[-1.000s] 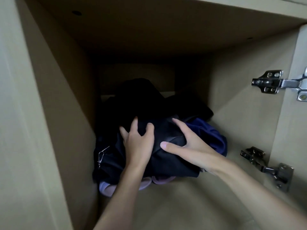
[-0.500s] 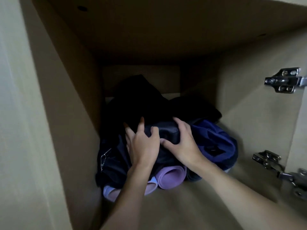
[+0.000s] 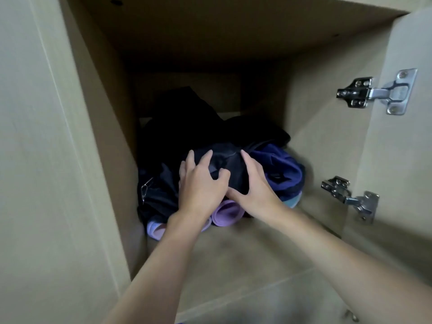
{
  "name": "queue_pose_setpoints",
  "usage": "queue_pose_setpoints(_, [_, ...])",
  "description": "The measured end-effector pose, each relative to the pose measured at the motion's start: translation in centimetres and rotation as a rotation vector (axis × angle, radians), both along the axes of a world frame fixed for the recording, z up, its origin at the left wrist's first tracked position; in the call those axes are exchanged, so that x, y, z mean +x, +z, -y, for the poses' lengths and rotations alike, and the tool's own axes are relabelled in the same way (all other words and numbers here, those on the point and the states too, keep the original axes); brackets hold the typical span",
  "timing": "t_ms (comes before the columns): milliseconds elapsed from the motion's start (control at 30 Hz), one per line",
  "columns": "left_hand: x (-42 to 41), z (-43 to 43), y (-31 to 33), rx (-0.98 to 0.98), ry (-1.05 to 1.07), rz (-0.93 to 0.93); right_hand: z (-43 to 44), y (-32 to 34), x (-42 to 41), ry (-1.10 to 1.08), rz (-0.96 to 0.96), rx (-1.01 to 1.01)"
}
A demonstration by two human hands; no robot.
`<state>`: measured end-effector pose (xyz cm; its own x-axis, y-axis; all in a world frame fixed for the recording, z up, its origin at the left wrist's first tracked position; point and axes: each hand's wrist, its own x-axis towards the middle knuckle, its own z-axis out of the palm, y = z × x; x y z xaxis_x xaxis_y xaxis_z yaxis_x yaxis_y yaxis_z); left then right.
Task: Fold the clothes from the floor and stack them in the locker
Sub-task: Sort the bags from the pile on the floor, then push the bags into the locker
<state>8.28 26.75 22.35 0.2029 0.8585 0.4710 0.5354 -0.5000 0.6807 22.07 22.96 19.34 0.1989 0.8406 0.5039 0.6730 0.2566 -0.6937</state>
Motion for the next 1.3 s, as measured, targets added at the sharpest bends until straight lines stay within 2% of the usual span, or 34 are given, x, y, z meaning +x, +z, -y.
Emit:
queue_pose_setpoints(300, [-2.2,9.1,-4.0,0.124,-0.226,-0.291,11.3,-4.4,-0.9,-0.136,-0.064,-0.118])
queue_pose_setpoints(567, [-3.4,17.0,-13.0,0.092,-0.44,-0.502,21.8,-14.5,-1.2,-0.256,-0.144,-0.348])
queue_pose_setpoints(733, [-4.8,20.7,-20.1,-0.081,-0.576,-0.669,27.4,-21.7,-1.8,-0.29,-0.222,-0.557])
queue_pose_setpoints(867, [-6.3,22.4,-25.8,-0.254,-0.585,-0.797,31.2,-27.2,-2.7,-0.307,-0.191,-0.695])
queue_pose_setpoints(1000, [-8.2,24.7,-31.3,-0.448,-0.603,-0.882,33.9,-32.4,-4.6,-0.25,-0.264,-0.855])
queue_pose_setpoints(1167, [-9.9,27.0,-36.9,-0.537,-0.671,-1.026,35.7,-36.2,-7.1,-0.149,-0.337,-0.931])
queue_pose_setpoints(1300, [-9.7,27.1,-38.9,-0.439,-0.648,-1.003,35.2,-37.1,-7.1,-0.164,-0.316,-0.899])
